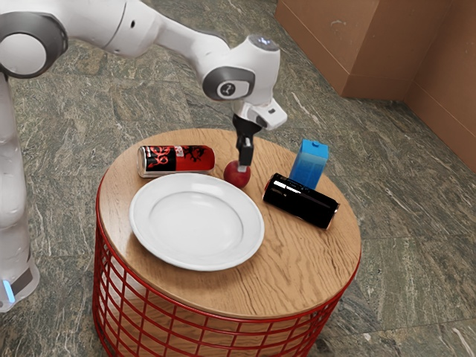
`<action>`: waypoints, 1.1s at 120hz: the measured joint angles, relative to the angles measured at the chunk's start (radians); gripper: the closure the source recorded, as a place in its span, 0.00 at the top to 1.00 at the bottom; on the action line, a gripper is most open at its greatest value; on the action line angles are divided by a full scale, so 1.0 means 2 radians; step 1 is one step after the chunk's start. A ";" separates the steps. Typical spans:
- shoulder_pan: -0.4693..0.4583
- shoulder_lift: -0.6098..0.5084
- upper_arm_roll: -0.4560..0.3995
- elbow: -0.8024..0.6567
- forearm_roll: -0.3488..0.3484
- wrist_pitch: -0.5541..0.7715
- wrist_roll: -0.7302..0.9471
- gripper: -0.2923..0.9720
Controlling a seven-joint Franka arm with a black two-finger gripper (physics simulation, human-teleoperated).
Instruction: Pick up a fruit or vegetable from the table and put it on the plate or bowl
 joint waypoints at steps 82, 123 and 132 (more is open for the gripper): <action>0.002 0.004 -0.002 -0.014 -0.007 0.022 0.003 0.77; 0.001 0.025 -0.001 -0.018 -0.007 0.038 0.004 0.69; 0.001 0.026 -0.001 -0.018 -0.006 0.041 0.004 0.60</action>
